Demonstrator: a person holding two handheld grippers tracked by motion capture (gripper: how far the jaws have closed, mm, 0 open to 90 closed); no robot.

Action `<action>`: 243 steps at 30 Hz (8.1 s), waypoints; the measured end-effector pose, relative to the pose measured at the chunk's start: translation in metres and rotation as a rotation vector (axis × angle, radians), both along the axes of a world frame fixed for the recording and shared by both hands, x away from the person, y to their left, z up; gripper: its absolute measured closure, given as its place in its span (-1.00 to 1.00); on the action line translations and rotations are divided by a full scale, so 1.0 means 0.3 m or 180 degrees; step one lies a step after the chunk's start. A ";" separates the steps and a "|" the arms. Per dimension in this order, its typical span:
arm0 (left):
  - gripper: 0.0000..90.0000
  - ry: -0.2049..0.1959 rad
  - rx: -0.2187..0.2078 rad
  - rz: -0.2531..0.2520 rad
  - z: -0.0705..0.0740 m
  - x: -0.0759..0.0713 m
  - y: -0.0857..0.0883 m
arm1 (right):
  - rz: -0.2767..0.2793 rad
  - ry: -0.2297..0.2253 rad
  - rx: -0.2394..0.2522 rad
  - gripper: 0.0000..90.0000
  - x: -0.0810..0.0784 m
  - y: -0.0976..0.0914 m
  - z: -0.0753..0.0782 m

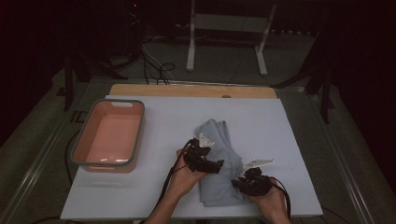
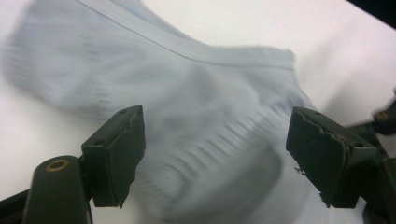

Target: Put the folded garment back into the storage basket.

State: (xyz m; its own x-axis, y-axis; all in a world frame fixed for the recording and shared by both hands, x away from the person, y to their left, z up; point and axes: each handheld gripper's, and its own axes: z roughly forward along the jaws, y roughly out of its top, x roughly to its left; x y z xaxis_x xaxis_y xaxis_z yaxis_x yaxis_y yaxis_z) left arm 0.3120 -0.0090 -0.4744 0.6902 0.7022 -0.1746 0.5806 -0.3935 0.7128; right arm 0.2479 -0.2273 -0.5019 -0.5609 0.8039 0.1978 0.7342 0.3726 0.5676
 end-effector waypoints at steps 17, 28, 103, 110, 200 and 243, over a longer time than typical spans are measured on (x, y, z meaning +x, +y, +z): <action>-0.54 0.0011 -0.0036 0.0386 0.006 0.156 0.081 | 0.0070 -0.0065 -0.0059 0.71 -0.003 -0.001 -0.001; -0.53 0.0236 -0.0035 0.0443 -0.058 0.229 0.057 | 0.0084 -0.0059 -0.0052 0.70 -0.003 -0.001 0.000; 0.84 0.0037 0.0342 0.0252 0.036 0.234 -0.008 | 0.0153 -0.0273 0.0245 0.79 -0.006 0.039 0.059; 0.84 0.0046 0.0322 0.0267 0.054 0.241 0.013 | 0.0194 -0.0313 0.0260 0.79 0.002 0.056 0.072; 0.84 -0.0070 0.0364 0.0418 0.245 0.315 0.199 | 0.0413 -0.0516 0.0502 0.79 0.117 0.279 0.183; 0.84 -0.0138 0.0405 0.0516 0.321 0.346 0.267 | 0.0472 -0.0564 0.0641 0.79 0.168 0.384 0.230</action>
